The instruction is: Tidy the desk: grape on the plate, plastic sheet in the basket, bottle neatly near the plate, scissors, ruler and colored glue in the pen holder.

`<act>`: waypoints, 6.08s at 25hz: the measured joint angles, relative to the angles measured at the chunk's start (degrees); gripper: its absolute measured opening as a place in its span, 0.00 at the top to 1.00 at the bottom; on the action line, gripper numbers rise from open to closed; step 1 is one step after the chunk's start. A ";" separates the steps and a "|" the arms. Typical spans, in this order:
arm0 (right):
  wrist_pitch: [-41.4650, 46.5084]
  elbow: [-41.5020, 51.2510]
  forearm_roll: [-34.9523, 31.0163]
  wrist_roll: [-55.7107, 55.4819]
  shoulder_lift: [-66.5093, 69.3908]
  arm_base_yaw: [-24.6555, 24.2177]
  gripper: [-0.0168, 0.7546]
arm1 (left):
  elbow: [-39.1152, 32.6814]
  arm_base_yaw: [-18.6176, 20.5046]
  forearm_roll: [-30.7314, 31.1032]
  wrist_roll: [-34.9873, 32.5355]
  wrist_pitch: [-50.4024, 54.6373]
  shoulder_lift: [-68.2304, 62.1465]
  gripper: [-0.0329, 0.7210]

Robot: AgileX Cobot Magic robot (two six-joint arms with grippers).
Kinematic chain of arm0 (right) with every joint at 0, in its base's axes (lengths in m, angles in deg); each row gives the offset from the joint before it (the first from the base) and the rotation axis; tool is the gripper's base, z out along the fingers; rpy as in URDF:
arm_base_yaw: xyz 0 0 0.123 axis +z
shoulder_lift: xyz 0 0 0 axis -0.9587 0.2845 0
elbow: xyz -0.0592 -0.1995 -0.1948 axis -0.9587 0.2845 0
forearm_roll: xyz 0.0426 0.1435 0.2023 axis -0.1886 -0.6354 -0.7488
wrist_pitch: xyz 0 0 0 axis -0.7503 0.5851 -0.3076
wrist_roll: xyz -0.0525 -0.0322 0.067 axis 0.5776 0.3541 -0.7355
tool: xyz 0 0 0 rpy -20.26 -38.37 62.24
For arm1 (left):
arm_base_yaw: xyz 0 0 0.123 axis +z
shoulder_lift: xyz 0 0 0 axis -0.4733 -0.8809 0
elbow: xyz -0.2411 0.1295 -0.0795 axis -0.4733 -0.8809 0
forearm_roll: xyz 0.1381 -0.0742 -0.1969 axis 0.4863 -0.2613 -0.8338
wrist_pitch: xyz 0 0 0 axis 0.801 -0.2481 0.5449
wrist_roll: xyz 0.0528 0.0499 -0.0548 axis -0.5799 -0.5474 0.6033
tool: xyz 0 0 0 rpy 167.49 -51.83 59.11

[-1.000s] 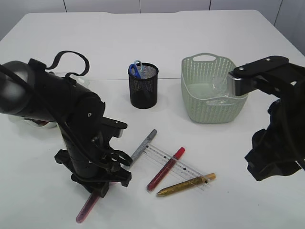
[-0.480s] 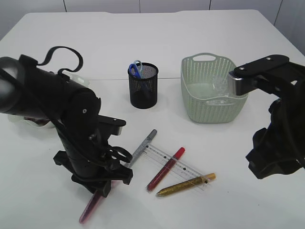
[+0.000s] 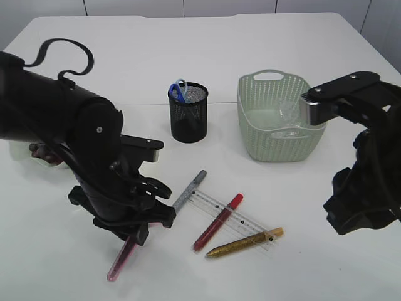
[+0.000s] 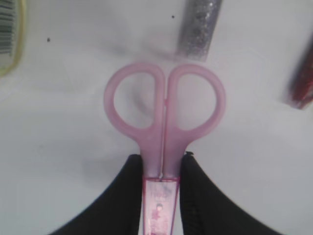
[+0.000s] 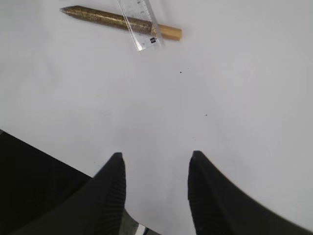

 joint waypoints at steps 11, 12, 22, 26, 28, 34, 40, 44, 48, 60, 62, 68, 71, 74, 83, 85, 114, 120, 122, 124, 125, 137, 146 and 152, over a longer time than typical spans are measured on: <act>0.01 0.00 0.09 0.00 0.00 0.00 0.57 | 6.38 0.00 2.60 0.00 -3.66 8.17 0.75; 0.01 0.00 0.09 0.00 0.00 0.00 0.57 | 7.34 0.00 3.54 0.00 -4.43 8.59 0.75; 0.01 0.00 0.13 0.00 0.00 0.00 0.57 | 10.77 0.00 9.37 0.00 -24.32 9.13 0.75; 0.01 0.00 0.22 0.00 0.00 0.00 0.57 | 10.77 0.48 14.39 0.00 -36.05 9.13 0.75; 0.01 0.00 0.22 0.00 0.00 0.00 0.57 | 10.77 1.36 15.47 0.00 -40.44 8.62 0.75; 1.94 0.00 0.22 0.00 0.00 0.00 0.57 | 10.77 5.94 16.29 0.00 -46.13 5.82 0.75; 1.45 0.00 0.22 -0.27 0.00 0.00 0.57 | 10.77 9.47 16.86 0.00 -56.38 3.65 0.75; 0.15 0.00 0.22 -0.50 0.00 0.00 0.57 | 10.77 9.94 17.03 0.00 -65.30 0.41 0.75; 0.15 0.00 0.22 -0.50 0.00 0.00 0.57 | 11.06 9.94 17.13 0.00 -72.23 -3.33 0.75; -0.24 0.00 0.22 -0.61 0.00 0.00 0.57 | 19.11 9.94 14.48 -0.63 -67.96 -11.35 0.77; -0.80 0.00 0.35 -0.61 0.00 0.00 0.57 | 19.37 9.94 13.74 -2.34 -67.27 -11.45 0.78; -1.21 0.00 1.25 -0.61 0.00 0.00 0.57 | 19.46 8.24 0.70 -14.45 -67.03 -12.71 0.78; -1.21 0.00 1.25 -0.61 0.00 0.00 0.57 | 19.46 7.61 -5.76 -20.11 -67.59 -13.90 0.78; -1.21 0.00 1.38 -0.61 0.00 0.00 0.57 | 19.46 7.52 -7.60 -21.53 -68.65 -14.80 0.78; -1.21 0.00 1.62 -0.61 0.00 0.00 0.57 | 19.46 7.49 -8.65 -22.53 -72.79 -17.16 0.78; -1.21 0.00 1.98 -0.61 0.00 0.00 0.57 | 19.46 7.49 -8.75 -22.53 -73.19 -17.80 0.78; -1.33 0.00 5.04 -0.61 0.00 0.00 0.57 | 19.46 7.49 -8.86 -22.65 -63.21 -12.96 0.49; -1.33 0.00 5.30 -0.61 0.00 0.00 0.57 | 19.46 7.49 -8.86 -22.65 -45.69 -3.55 0.49; -1.33 0.00 5.30 -0.61 0.00 0.00 0.57 | 19.46 7.49 -8.86 -22.65 -38.53 -0.39 0.49; -1.33 0.00 5.30 -0.61 0.00 0.00 0.57 | 19.46 7.49 -8.74 -22.65 -30.14 2.53 0.49; -1.33 0.00 5.30 -0.61 0.00 0.00 0.57 | 19.46 7.60 -8.74 -22.65 -26.57 4.08 0.49; -4.07 0.00 5.30 -0.61 0.00 0.00 0.57 | 19.22 14.47 -2.50 -22.65 14.57 18.23 0.49; -4.25 -6.82 5.30 0.74 0.35 0.00 0.57 | 7.53 22.24 -1.13 -22.65 16.36 25.82 0.49; -3.71 -13.15 5.30 2.19 6.96 0.00 0.57 | -3.38 22.64 -2.82 -22.65 16.45 32.71 0.49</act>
